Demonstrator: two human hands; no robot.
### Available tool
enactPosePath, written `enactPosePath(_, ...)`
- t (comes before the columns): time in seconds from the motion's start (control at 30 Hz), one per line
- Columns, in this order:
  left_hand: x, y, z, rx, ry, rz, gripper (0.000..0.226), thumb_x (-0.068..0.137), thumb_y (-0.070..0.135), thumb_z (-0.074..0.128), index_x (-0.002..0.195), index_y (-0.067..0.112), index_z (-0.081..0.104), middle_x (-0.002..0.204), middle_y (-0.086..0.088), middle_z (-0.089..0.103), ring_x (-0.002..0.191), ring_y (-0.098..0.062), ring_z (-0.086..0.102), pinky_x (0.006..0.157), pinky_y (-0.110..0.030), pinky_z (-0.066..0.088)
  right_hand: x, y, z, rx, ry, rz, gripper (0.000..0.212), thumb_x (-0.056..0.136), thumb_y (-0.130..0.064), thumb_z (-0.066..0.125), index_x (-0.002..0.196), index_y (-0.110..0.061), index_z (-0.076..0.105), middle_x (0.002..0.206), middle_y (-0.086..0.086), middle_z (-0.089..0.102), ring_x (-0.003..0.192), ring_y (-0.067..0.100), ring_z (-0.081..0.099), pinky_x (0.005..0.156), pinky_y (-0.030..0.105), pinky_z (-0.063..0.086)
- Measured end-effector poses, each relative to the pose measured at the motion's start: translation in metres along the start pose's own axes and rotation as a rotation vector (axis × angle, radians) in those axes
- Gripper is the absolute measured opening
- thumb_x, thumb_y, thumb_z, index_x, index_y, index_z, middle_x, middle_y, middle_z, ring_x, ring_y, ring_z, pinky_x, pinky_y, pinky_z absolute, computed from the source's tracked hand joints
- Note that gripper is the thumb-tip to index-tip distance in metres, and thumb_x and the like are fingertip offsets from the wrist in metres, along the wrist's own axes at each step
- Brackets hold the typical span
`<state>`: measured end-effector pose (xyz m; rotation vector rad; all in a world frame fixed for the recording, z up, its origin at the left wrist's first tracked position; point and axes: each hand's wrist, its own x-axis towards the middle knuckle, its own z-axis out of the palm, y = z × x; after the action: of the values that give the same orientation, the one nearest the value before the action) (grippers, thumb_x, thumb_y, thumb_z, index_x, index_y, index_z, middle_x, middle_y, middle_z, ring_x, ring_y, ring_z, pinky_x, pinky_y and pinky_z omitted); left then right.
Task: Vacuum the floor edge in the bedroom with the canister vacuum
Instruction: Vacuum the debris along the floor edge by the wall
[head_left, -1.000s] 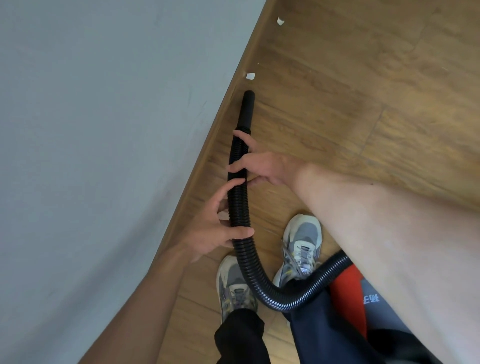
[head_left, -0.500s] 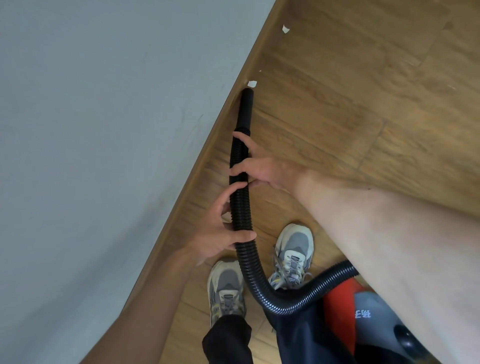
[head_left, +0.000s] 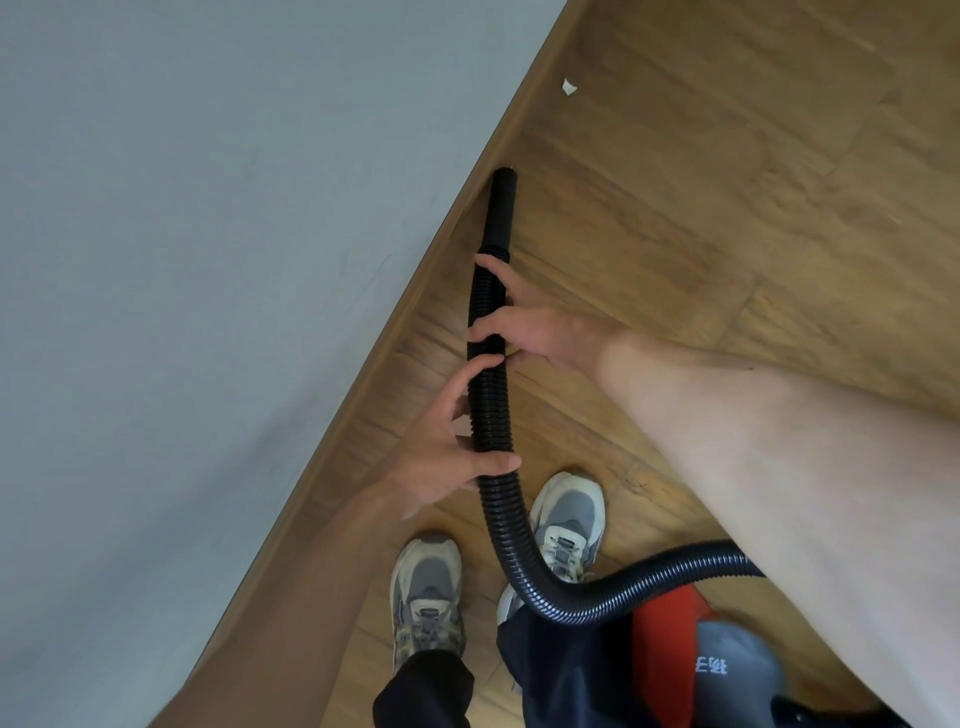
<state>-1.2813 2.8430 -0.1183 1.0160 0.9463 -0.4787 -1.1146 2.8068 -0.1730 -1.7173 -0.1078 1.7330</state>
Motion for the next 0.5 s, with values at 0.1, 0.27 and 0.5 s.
enactPosePath(0.1,0.006,0.007,0.004,-0.003,0.0,0.002,0.097,0.074,-0.008,0.081,0.134,0.058,0.044,0.13,-0.001,0.051,0.089,-0.014,0.07,0.067,-0.032,0.06,0.001,-0.005,-0.009,-0.02,0.001,-0.007,0.093,0.086,-0.001,0.068,0.152,-0.048,0.023,0.11,-0.005,0.054,0.093,0.012,0.062,0.064,0.026,0.058)
enactPosePath(0.27,0.012,0.015,0.009,0.022,0.002,0.0,0.098,0.074,-0.006,0.082,0.134,0.06,0.043,0.131,-0.001,0.052,0.096,-0.021,0.07,0.069,-0.035,0.062,0.002,-0.011,-0.02,-0.034,0.015,0.006,0.092,0.085,-0.002,0.068,0.151,-0.049,0.025,0.111,-0.005,0.054,0.094,0.012,0.061,0.069,0.029,0.059)
enactPosePath(0.5,0.014,0.027,0.02,0.025,-0.034,-0.039,0.099,0.074,-0.007,0.082,0.131,0.064,0.044,0.129,0.003,0.05,0.093,-0.019,0.072,0.07,-0.036,0.062,-0.006,-0.013,-0.036,-0.034,-0.004,0.024,0.091,0.086,-0.002,0.067,0.151,-0.049,0.024,0.11,-0.007,0.052,0.093,0.012,0.061,0.063,0.027,0.058)
